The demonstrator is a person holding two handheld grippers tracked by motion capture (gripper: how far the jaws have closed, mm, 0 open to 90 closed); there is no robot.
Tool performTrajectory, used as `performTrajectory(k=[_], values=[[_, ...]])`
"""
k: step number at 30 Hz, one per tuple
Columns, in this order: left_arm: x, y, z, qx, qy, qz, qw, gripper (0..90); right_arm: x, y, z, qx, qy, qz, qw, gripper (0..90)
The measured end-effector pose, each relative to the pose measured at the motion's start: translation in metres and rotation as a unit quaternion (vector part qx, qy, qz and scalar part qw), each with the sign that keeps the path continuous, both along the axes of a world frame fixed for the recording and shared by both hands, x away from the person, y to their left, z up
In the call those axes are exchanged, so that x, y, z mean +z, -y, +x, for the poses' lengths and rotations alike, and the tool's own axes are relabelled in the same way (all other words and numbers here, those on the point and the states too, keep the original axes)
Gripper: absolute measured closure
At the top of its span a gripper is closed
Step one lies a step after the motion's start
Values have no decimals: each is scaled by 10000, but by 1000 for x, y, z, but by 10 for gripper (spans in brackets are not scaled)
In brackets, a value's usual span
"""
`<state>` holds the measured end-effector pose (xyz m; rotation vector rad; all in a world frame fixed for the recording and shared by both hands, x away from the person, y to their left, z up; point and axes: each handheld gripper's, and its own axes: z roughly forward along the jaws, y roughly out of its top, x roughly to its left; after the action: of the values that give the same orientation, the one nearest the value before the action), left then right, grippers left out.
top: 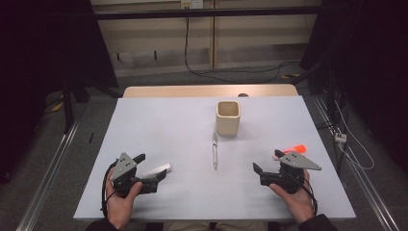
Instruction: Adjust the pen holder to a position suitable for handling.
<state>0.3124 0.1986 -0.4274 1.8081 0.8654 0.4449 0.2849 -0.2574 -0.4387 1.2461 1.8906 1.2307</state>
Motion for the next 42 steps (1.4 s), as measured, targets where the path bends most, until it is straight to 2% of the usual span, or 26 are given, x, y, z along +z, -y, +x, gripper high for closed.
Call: performTrajectory(k=[4, 12, 16, 20, 24, 25, 27, 30, 36, 42], values=[[-1, 0, 1, 11, -46, -4, 10000, 41, 4, 2, 7, 14, -62, 30, 10000, 81], [-2, 0, 3, 33, -126, 25, 9999, 41, 13, -2, 30, 262, -367, 55, 9990, 100], [-2, -2, 1, -2, -135, 0, 9999, 41, 22, -6, 45, 353, -344, -15, 9988, 146], [-1, -4, 0, 20, -63, -35, 10000, 41, 32, -9, 60, 435, -362, -97, 9983, 159], [-1, -3, 1, -15, -83, -36, 10000, 41, 41, -10, 79, 438, -331, -152, 9984, 163], [-1, -3, 1, -15, -83, -36, 10000, 41, 41, -10, 79, 438, -331, -152, 9984, 163], [-1, -3, 1, -14, -91, -23, 10000, 41, 47, -12, 95, 465, -325, -58, 9984, 185], [-2, -2, 2, -23, -110, -13, 9999, 41, 55, -16, 114, 510, -268, -183, 9982, 221], [-2, -3, 1, -19, -133, -47, 9999, 41, 68, -20, 154, 513, -289, -120, 9982, 307], [-2, -4, 2, -50, -171, -49, 9998, 41, 75, -30, 188, 554, -399, -295, 9972, 373]])
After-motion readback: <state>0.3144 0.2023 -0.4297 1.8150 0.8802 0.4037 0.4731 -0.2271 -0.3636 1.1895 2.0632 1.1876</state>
